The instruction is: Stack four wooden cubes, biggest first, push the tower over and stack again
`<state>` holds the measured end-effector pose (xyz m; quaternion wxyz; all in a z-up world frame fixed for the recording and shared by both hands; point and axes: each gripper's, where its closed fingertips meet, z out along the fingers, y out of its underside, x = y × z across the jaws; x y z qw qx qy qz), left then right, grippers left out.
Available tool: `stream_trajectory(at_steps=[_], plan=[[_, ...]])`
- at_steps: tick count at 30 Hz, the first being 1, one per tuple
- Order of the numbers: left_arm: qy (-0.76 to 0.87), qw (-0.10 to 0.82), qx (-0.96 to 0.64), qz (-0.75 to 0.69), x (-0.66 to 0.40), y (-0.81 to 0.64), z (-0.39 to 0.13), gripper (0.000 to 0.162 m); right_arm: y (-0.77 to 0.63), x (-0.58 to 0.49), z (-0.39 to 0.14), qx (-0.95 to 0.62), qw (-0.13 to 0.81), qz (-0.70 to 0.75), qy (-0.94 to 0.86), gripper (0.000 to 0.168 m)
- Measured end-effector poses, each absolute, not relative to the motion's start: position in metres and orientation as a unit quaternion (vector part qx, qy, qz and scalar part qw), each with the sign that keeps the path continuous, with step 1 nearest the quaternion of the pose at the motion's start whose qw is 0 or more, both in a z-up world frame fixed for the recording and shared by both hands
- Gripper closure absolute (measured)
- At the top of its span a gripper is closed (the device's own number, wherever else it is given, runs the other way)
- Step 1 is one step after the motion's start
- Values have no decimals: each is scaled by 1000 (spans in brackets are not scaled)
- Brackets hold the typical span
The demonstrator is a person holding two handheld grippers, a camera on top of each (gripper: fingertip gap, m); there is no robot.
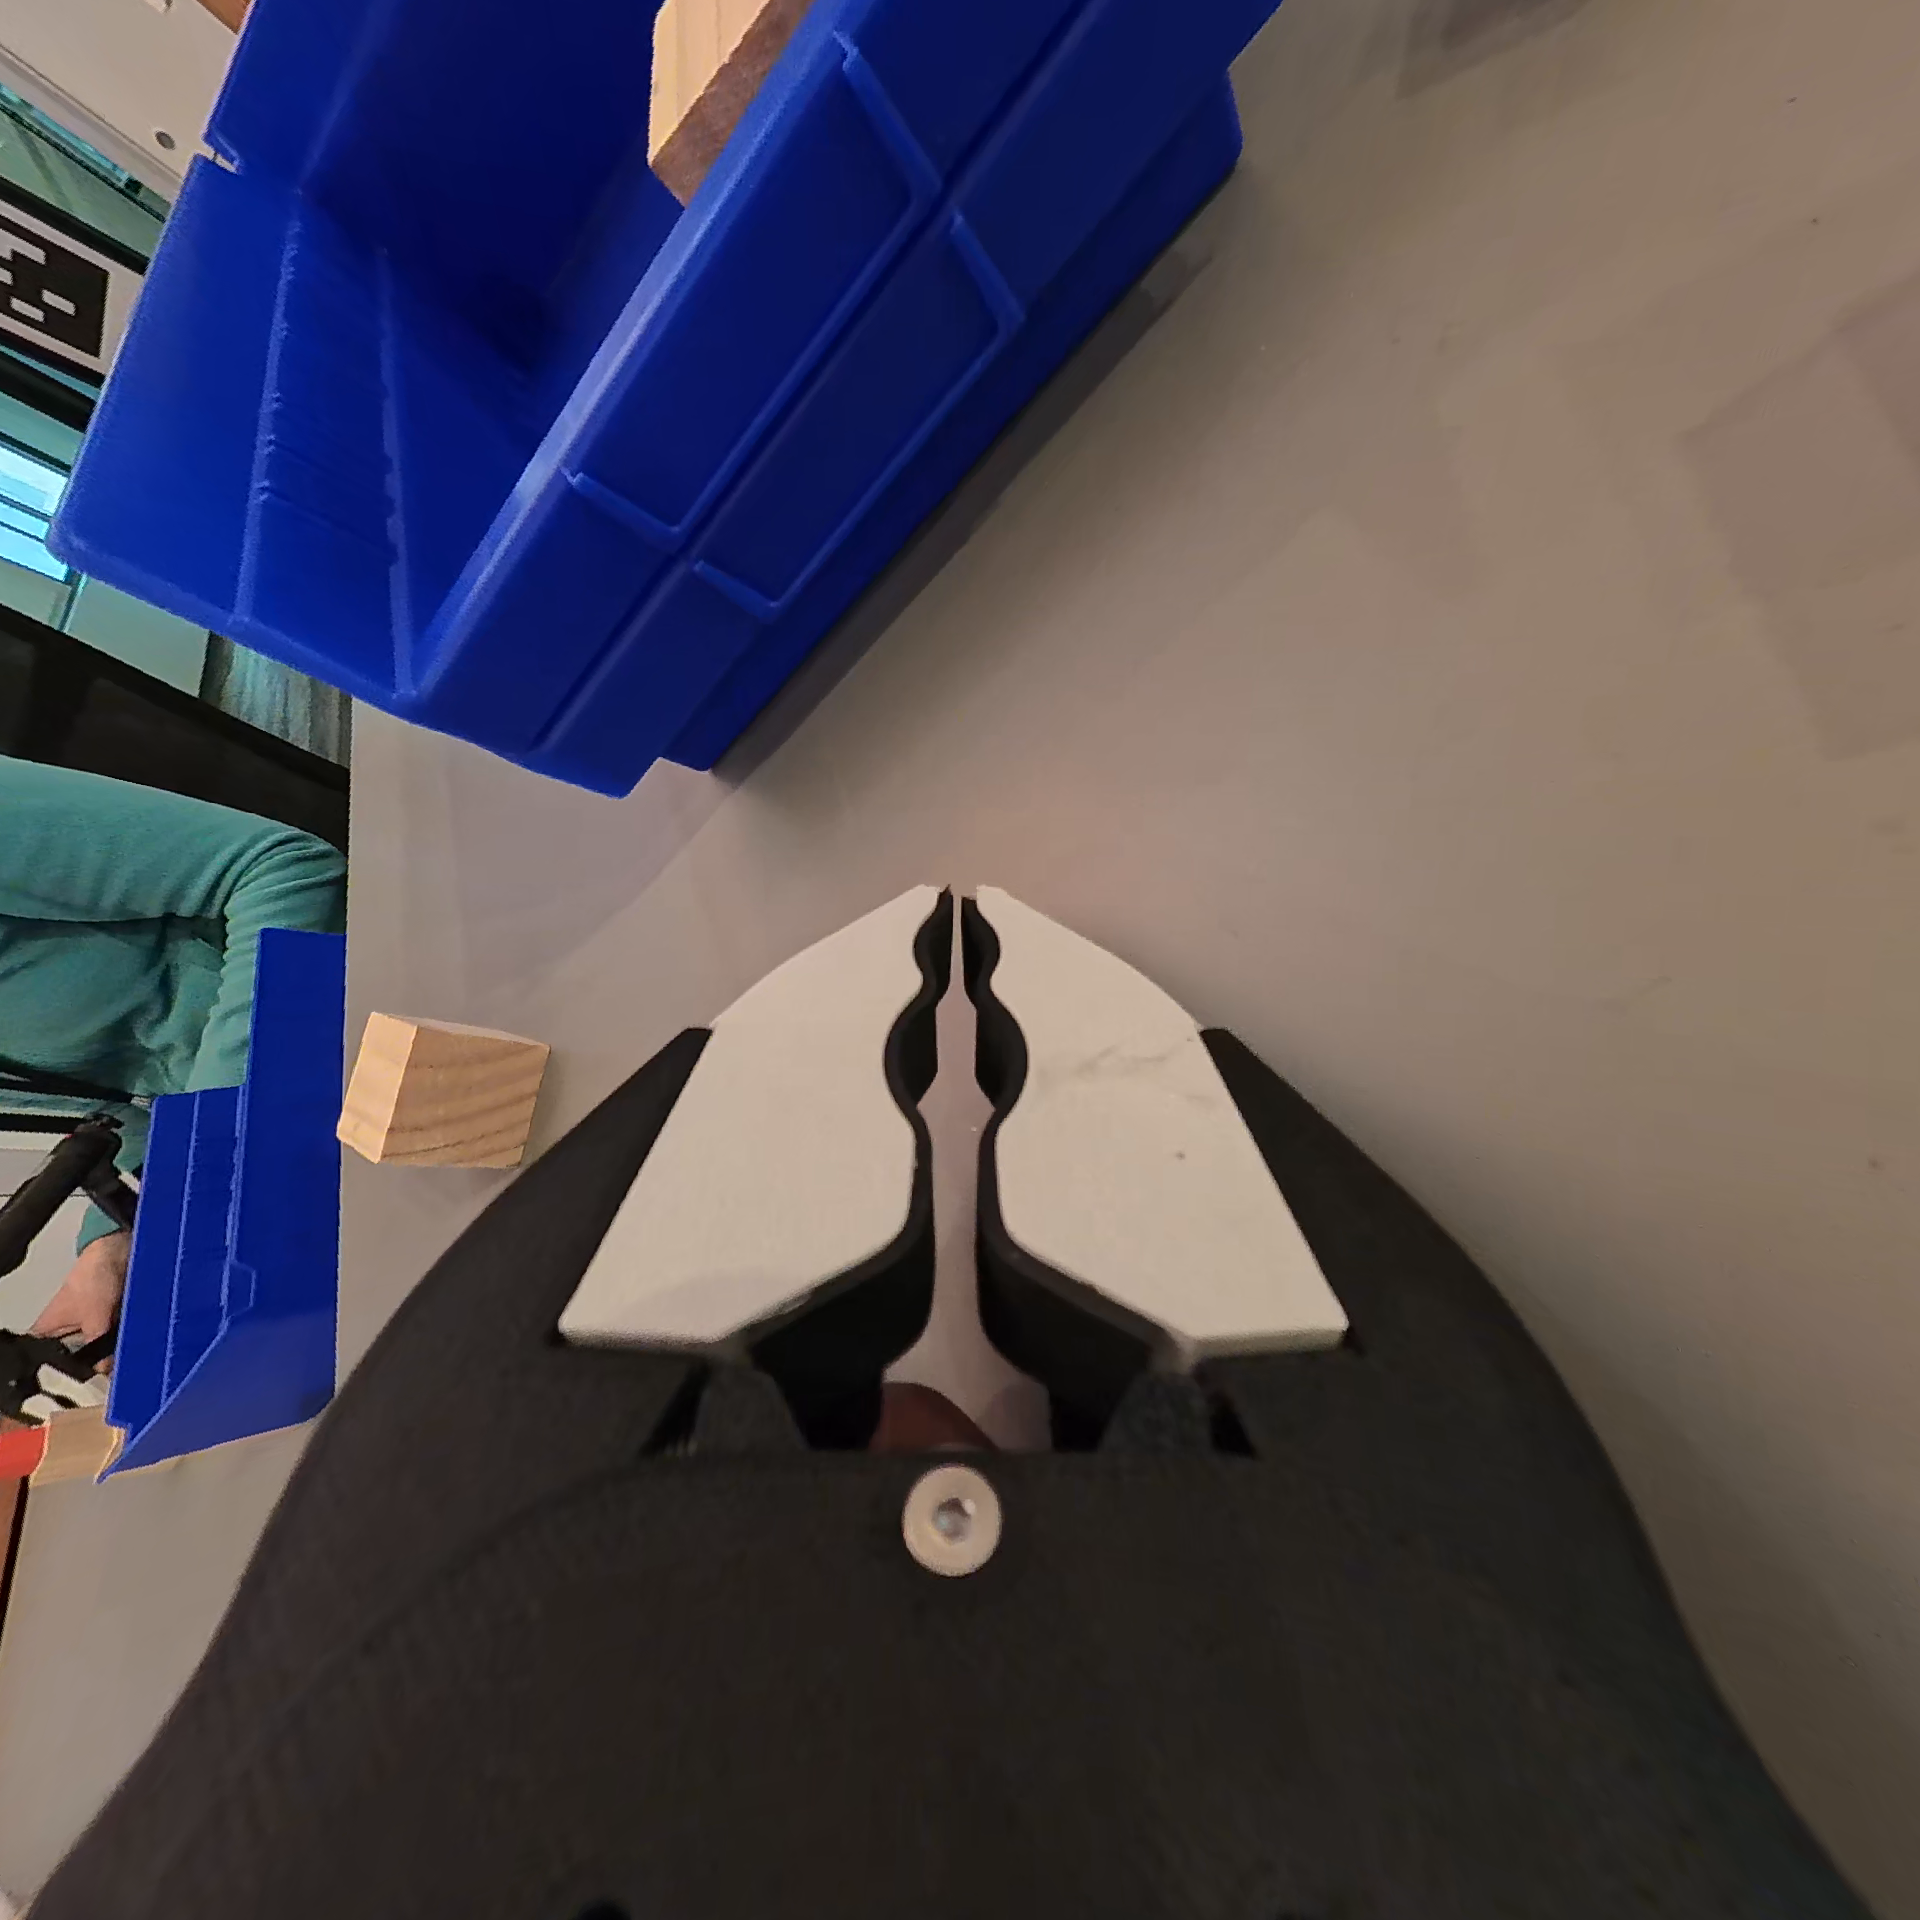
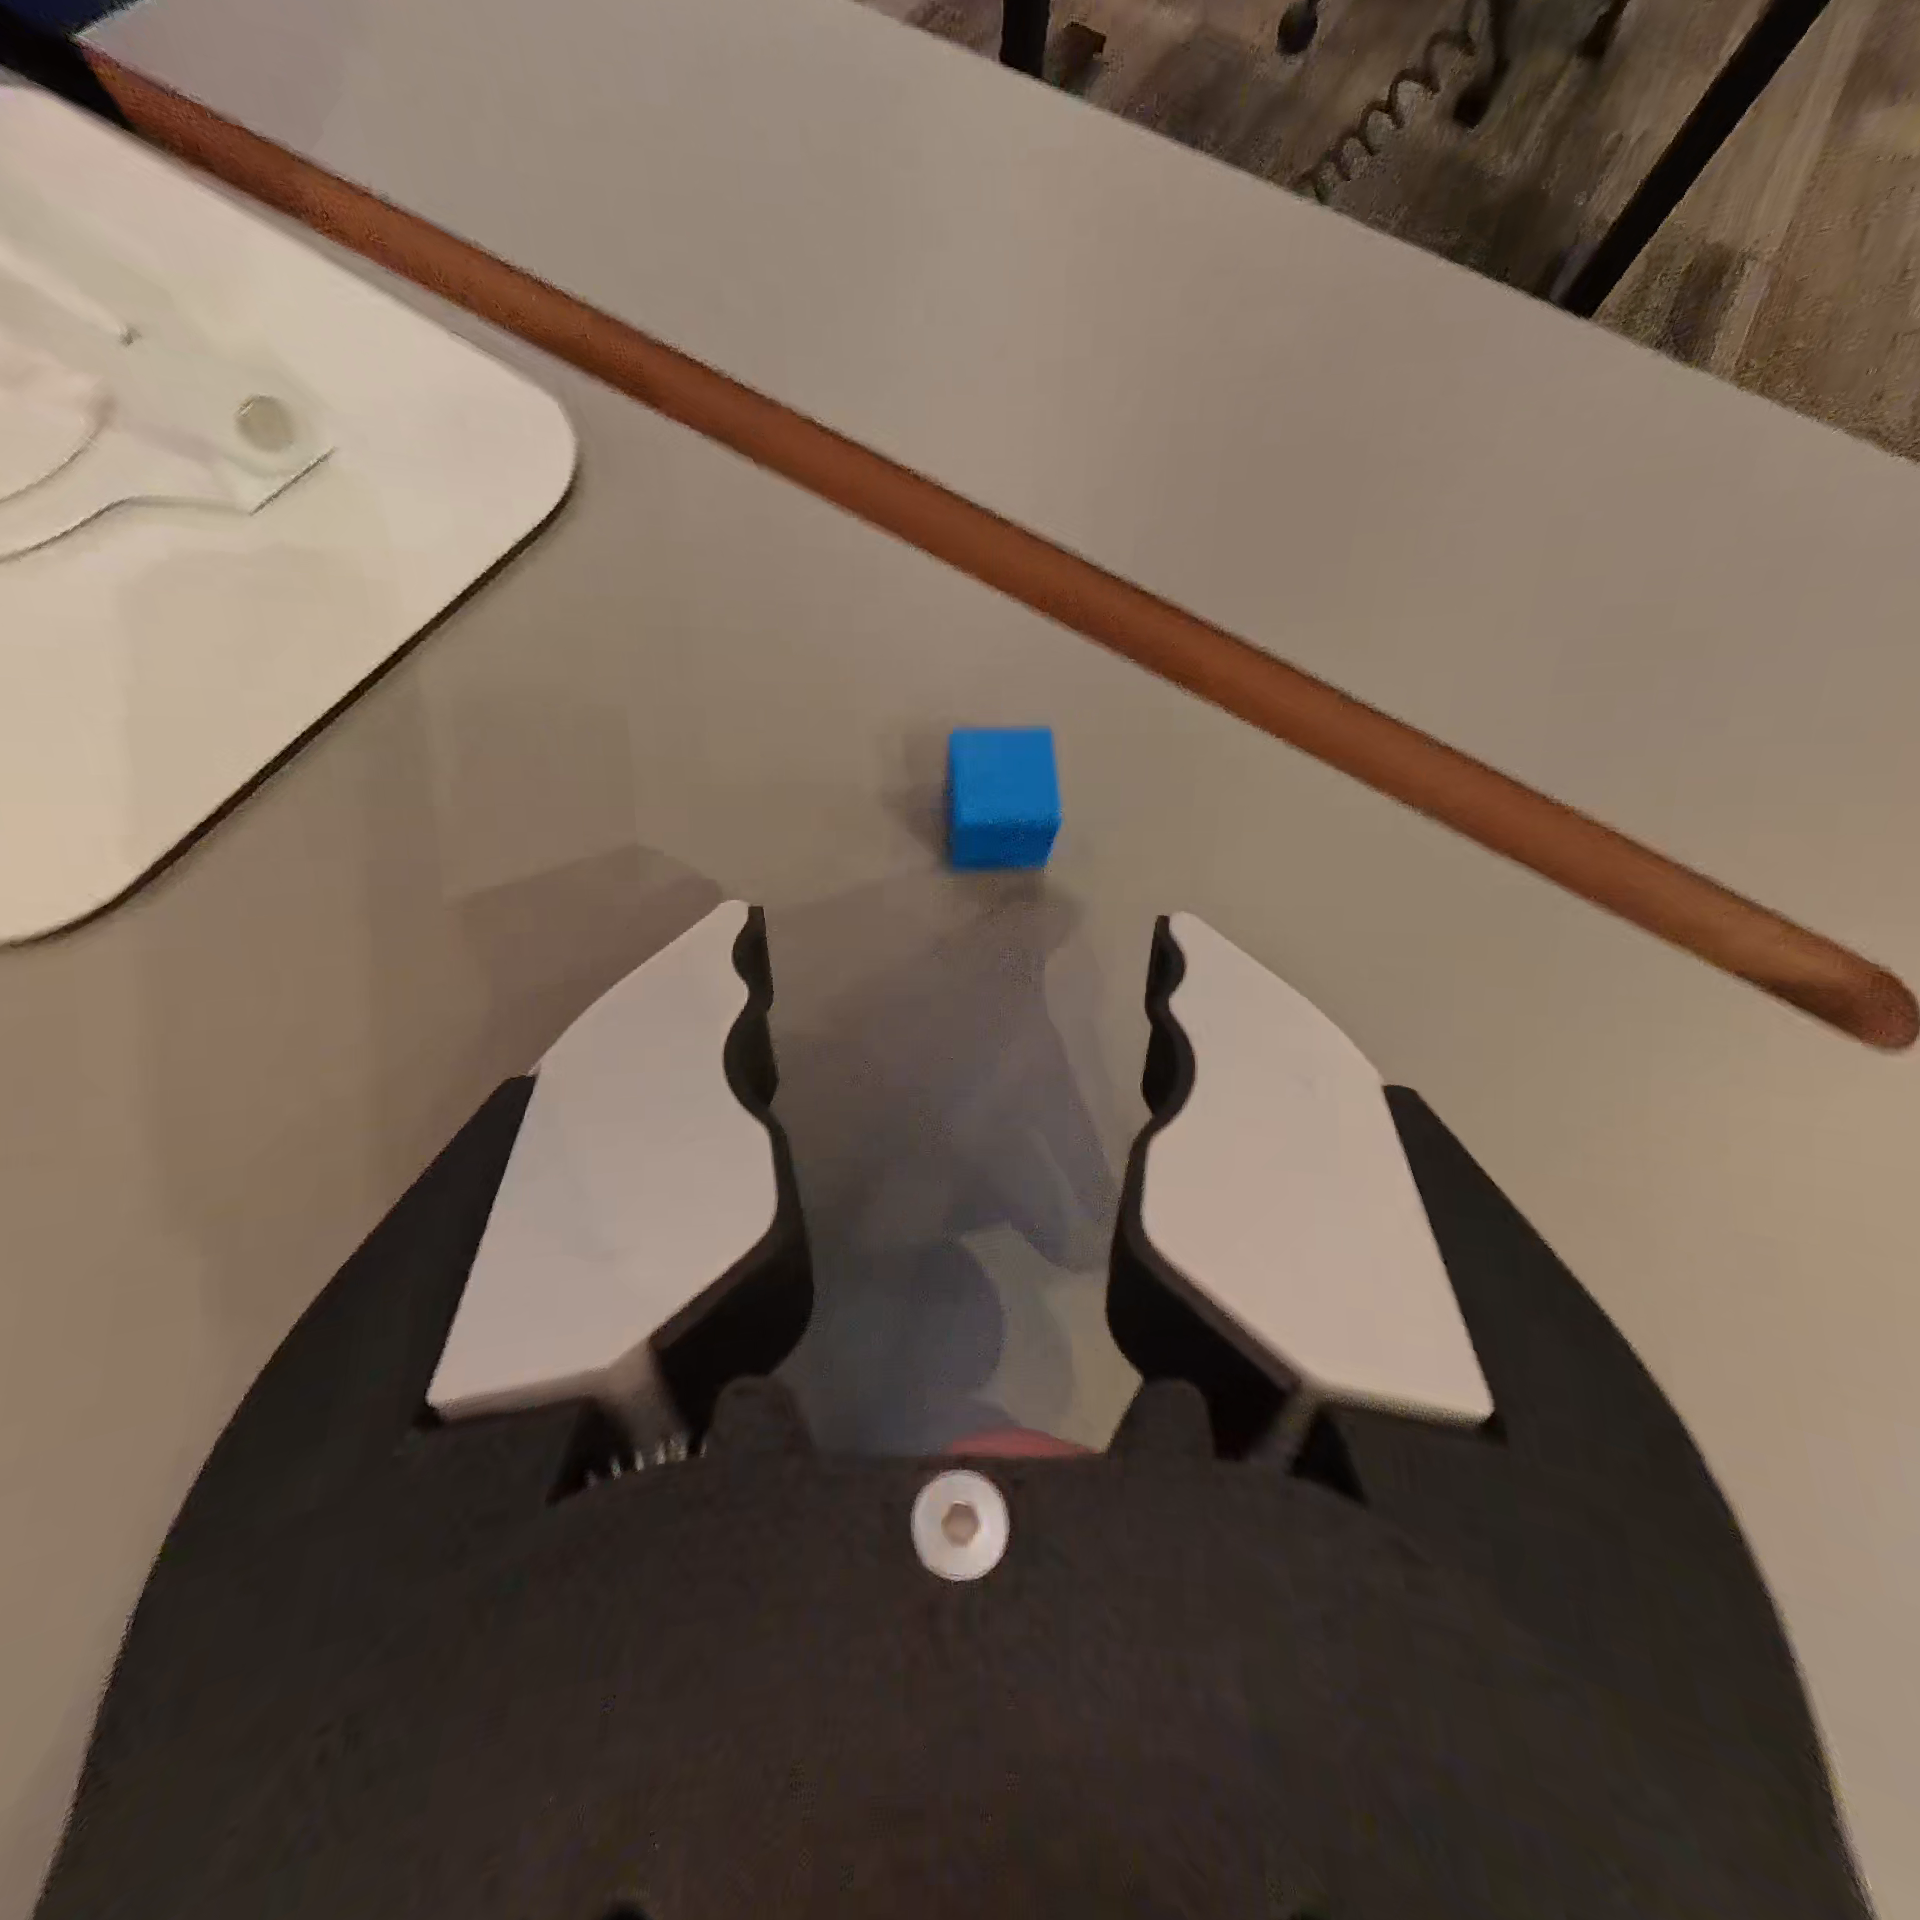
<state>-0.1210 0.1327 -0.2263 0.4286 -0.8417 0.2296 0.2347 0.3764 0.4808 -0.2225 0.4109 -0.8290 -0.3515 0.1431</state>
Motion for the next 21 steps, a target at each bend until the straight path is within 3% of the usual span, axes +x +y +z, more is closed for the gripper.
stream_trajectory(at_steps=[4,7,9,13,18,21], plan=[[227,428,-842,236,-122,133,-226,161,500,364,-228,-835,388,157,-358,110],[228,435,-840,232,-118,135,-224,156,504,356,-231,-833,376,158,-373,146],[223,451,-837,218,-111,136,-219,148,504,354,-231,-832,375,158,-378,146],[227,497,-832,98,-56,138,-200,108,492,352,-230,-819,378,159,-402,146],[246,474,-845,-34,33,132,-203,57,470,350,-231,-807,371,169,-427,146],[251,437,-863,-24,67,133,-221,42,459,351,-231,-802,369,172,-437,146]])
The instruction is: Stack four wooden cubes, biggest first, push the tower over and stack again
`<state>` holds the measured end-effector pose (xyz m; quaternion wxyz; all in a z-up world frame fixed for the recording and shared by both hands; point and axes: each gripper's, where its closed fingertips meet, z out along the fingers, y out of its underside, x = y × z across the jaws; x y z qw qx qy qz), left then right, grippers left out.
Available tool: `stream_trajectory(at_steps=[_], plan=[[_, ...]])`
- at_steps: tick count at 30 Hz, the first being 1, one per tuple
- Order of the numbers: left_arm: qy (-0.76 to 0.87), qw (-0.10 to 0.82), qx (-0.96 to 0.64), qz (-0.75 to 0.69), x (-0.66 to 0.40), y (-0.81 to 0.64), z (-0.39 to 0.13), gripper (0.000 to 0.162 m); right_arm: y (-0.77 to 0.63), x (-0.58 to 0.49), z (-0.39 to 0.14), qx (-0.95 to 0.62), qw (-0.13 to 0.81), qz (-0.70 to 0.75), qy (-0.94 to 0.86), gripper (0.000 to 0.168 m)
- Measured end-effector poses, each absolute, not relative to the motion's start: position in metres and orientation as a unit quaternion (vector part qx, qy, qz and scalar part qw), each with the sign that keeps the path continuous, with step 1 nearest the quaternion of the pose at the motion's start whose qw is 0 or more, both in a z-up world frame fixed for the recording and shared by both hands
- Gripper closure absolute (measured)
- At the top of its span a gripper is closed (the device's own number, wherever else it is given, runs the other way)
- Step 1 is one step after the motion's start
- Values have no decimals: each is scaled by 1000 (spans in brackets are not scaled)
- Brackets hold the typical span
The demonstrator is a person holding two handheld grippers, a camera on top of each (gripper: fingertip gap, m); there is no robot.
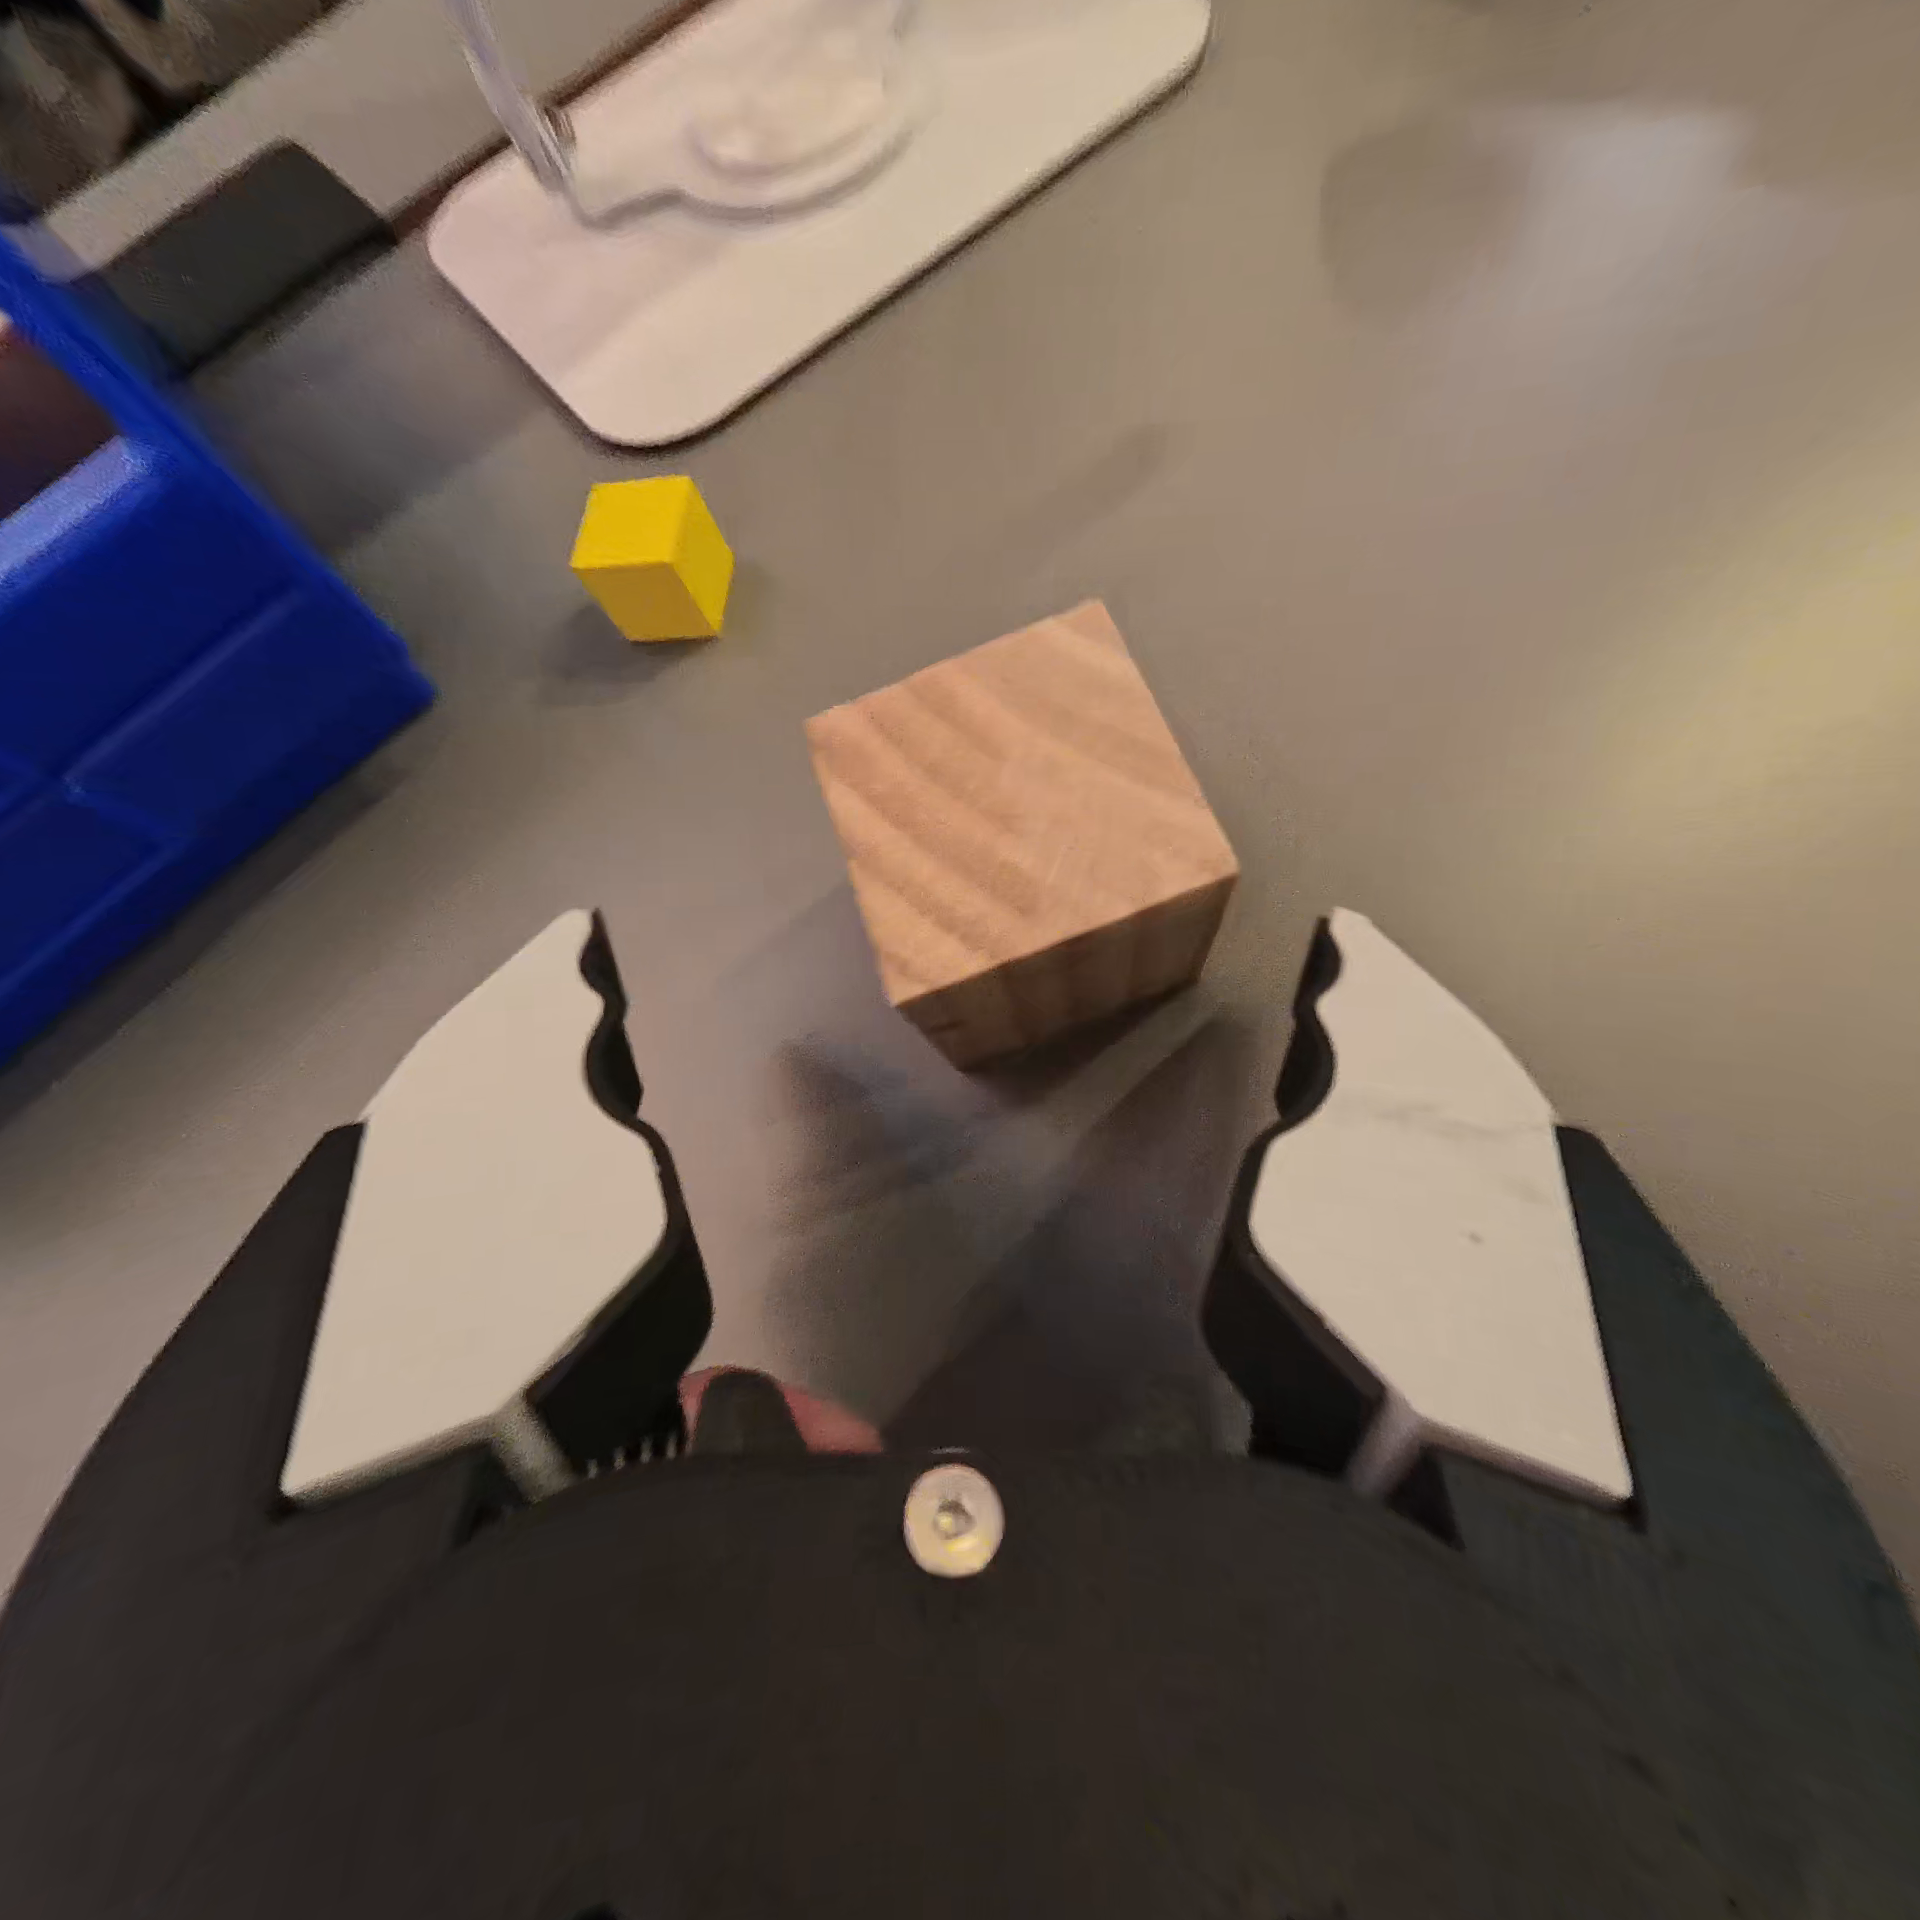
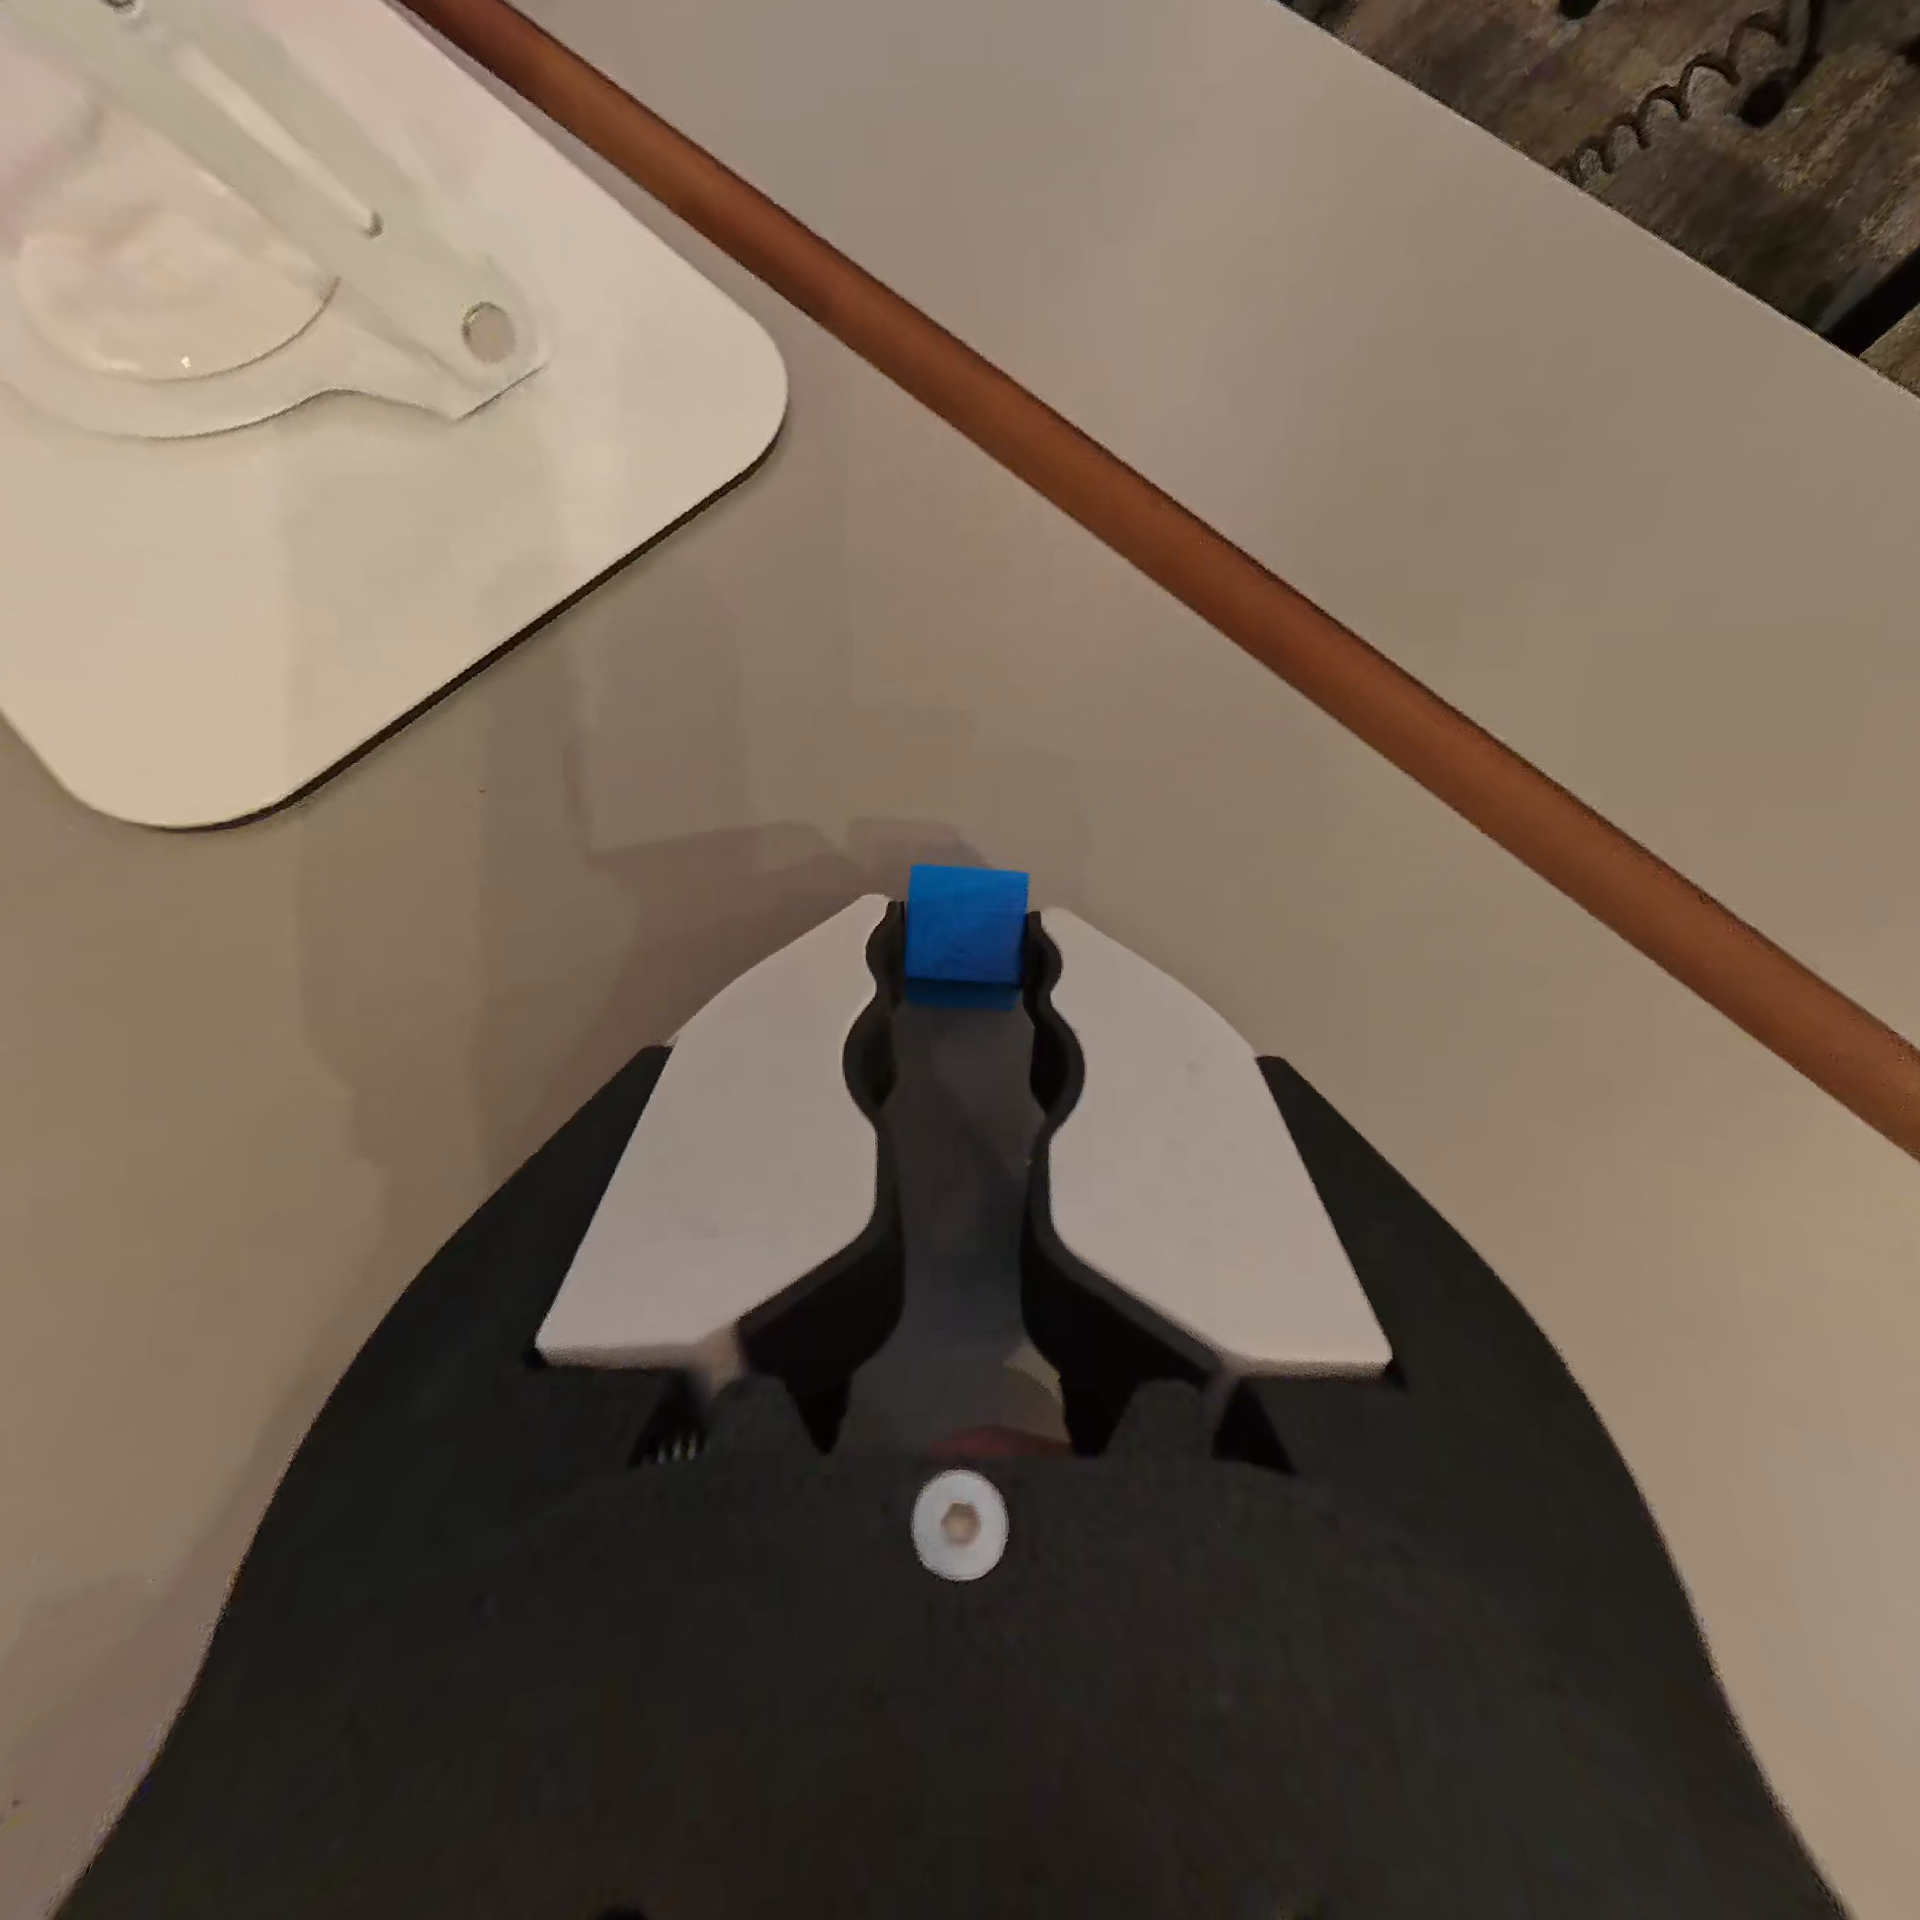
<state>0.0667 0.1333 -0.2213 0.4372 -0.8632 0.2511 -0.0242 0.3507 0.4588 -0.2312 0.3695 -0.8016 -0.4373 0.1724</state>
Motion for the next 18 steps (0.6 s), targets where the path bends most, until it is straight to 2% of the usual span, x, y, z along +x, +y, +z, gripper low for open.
stream_trajectory(at_steps=[1,2,4,5,11,18], plan=[[254,433,-865,5,69,137,-224,40,457,352,-231,-801,370,172,-438,146],[247,440,-863,15,72,141,-222,50,455,353,-231,-801,370,172,-439,146],[238,442,-865,2,78,145,-221,83,453,353,-231,-800,370,172,-440,146],[231,443,-866,1,77,148,-220,93,452,353,-231,-799,370,171,-441,146],[270,467,-841,-51,105,157,-208,96,438,360,-229,-792,370,186,-448,146],[401,451,-786,-135,237,214,-197,96,413,403,-225,-789,373,194,-447,147]])
